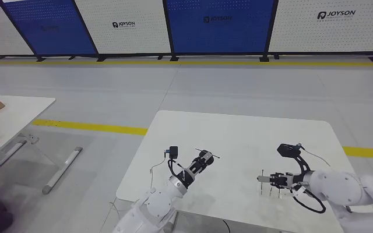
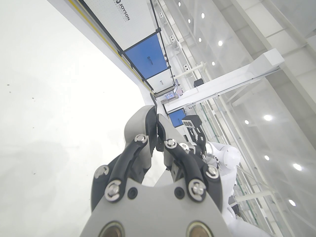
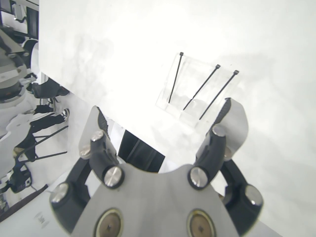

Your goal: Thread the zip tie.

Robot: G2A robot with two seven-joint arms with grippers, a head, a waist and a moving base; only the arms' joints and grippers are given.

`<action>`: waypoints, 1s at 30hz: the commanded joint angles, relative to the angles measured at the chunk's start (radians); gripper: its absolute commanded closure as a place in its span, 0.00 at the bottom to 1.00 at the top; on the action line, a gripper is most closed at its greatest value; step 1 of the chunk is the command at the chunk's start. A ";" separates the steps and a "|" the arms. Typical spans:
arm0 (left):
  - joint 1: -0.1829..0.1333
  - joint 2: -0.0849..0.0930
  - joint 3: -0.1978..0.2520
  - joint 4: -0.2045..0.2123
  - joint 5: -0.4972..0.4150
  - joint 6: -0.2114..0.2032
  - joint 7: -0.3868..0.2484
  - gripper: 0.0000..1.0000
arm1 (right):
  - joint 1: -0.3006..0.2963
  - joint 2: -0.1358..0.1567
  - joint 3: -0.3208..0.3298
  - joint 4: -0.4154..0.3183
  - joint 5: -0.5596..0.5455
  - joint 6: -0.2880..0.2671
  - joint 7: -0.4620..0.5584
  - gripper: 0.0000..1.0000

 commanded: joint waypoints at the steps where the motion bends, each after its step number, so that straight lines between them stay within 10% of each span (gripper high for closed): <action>1: 0.000 0.000 0.000 0.000 0.000 0.000 0.000 1.00 | -0.004 0.002 0.007 -0.005 0.002 0.002 0.003 0.00; 3: 0.000 0.000 0.000 0.000 0.000 0.000 0.000 1.00 | 0.001 0.001 -0.001 -0.002 -0.012 0.029 0.004 0.00; 5: 0.000 0.000 0.000 0.000 0.000 0.000 0.000 1.00 | 0.012 -0.002 -0.017 0.007 -0.017 0.046 0.007 0.48; 8: 0.000 0.000 0.000 0.000 0.000 0.000 0.000 1.00 | 0.040 -0.009 -0.048 0.038 -0.015 0.059 0.017 0.57; 18: 0.000 0.000 0.000 0.000 0.000 0.000 0.000 1.00 | 0.124 -0.033 -0.114 0.167 -0.010 0.097 0.022 0.55; 30: 0.000 0.000 0.000 0.000 0.000 0.000 0.000 1.00 | 0.089 -0.049 -0.066 0.185 -0.057 0.097 0.035 0.58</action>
